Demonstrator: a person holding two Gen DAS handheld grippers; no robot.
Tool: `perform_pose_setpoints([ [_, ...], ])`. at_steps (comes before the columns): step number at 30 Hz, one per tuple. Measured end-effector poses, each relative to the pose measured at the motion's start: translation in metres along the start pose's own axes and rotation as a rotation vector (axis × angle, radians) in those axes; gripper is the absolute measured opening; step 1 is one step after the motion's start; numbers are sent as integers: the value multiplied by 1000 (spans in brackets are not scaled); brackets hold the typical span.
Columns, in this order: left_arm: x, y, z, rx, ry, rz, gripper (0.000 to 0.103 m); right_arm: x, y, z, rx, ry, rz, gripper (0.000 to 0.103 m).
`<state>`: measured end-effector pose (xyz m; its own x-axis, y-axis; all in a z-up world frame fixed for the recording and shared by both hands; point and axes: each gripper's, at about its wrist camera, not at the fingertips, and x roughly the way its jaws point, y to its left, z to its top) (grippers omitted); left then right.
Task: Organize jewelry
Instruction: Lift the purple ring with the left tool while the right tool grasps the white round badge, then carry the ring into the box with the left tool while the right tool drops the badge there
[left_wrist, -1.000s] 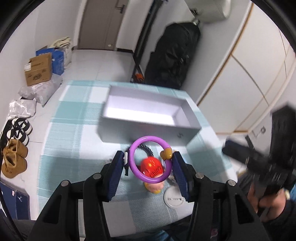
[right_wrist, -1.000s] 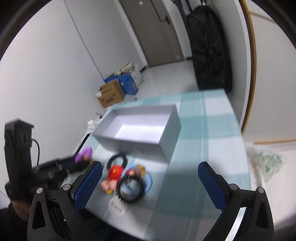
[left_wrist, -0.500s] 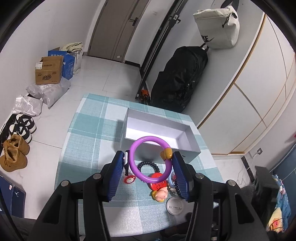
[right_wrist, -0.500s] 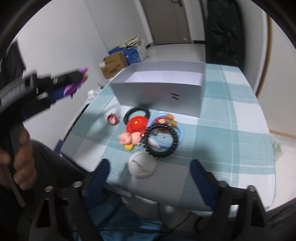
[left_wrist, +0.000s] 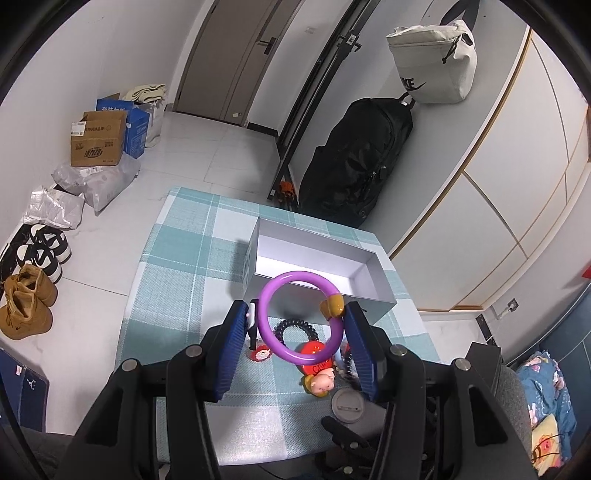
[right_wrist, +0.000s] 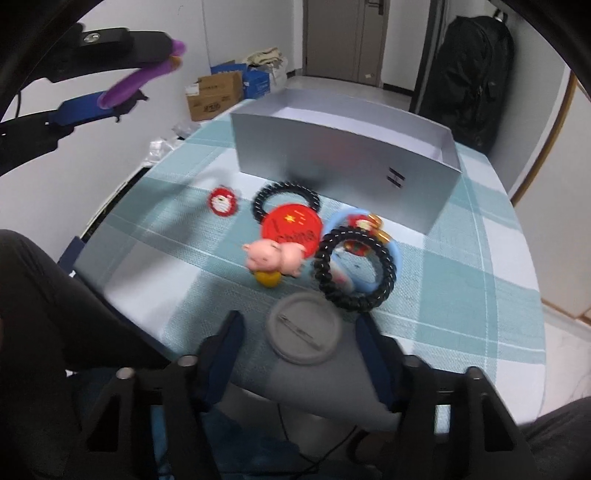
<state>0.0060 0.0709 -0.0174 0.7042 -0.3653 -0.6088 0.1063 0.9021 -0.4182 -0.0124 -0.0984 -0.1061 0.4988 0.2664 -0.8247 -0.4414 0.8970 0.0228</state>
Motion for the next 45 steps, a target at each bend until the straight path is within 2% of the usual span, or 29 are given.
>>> perform_pose_setpoints([
  [1,-1,0,0,-1,0,-1,48,0,1,1,5,-2,-10,44],
  [2,-1,1,0,-5,1,-5,48,-1,2,1,13,-4,-15,42],
  [8,4,1,-3,-10,30,-12,48,-3,3,1,45,-15,-35,42],
  [11,8,-2,-3,-10,42,-4,48,-10,-1,4,71,-35,-16,42],
  [21,8,-10,-7,-6,31,28,48,-49,-17,13,152,-195,64,42],
  [30,13,-16,-4,4,31,83,48,-72,-35,37,209,-311,106,42],
  [35,16,-23,2,18,28,100,48,-81,-56,47,246,-344,141,42],
  [45,33,-37,21,52,50,74,48,-81,-86,75,247,-357,196,42],
])
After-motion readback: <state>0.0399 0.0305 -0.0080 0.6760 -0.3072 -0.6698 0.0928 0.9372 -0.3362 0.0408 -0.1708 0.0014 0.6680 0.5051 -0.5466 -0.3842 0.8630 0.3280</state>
